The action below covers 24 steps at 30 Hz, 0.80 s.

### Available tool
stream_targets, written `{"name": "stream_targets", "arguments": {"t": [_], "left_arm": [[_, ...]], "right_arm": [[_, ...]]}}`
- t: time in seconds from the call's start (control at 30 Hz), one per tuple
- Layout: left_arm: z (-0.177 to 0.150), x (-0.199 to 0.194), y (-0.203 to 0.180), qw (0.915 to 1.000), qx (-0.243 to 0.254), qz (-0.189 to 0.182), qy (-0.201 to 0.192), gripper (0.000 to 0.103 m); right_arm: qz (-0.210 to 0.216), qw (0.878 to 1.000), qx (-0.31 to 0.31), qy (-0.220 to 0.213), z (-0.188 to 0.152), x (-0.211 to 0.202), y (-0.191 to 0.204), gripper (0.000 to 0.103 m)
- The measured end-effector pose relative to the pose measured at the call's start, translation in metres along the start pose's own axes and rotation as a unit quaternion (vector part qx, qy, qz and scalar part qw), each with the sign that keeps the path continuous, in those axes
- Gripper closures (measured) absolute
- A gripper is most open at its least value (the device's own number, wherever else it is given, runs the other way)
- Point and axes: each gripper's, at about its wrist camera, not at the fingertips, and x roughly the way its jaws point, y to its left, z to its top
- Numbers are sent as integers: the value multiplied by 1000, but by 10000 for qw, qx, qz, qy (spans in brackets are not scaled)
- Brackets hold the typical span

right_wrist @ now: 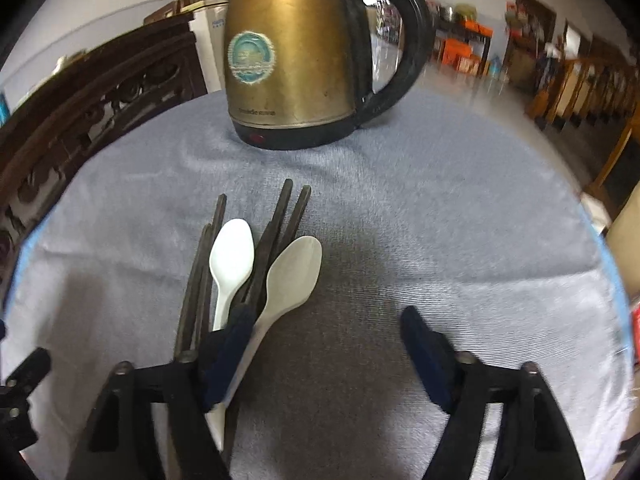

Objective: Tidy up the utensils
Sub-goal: 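Reach the right gripper to the white spoons and close on one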

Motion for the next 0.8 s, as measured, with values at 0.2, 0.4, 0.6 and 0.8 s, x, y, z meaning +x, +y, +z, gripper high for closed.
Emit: {"name": "stream_targets", "arguments": {"t": [0.2,0.4,0.6,0.8], "left_arm": [[26,2,-18,9995,25,-231,-191,0],[49,13,-44,9974,128,-676,-205,4],[70,39,-78,9940,132,-1084,-2,23],[81,53,-115,9874,199,-1564,124,31]], "right_arm": [[744,9957,518,174,10,16,-13,84],[868,9944,610,24,3,15,-22,99],[955,9909,940,-84,-7,1,-49,100],[1073,9891,1001,-121,-20,-17,-63,100]]}}
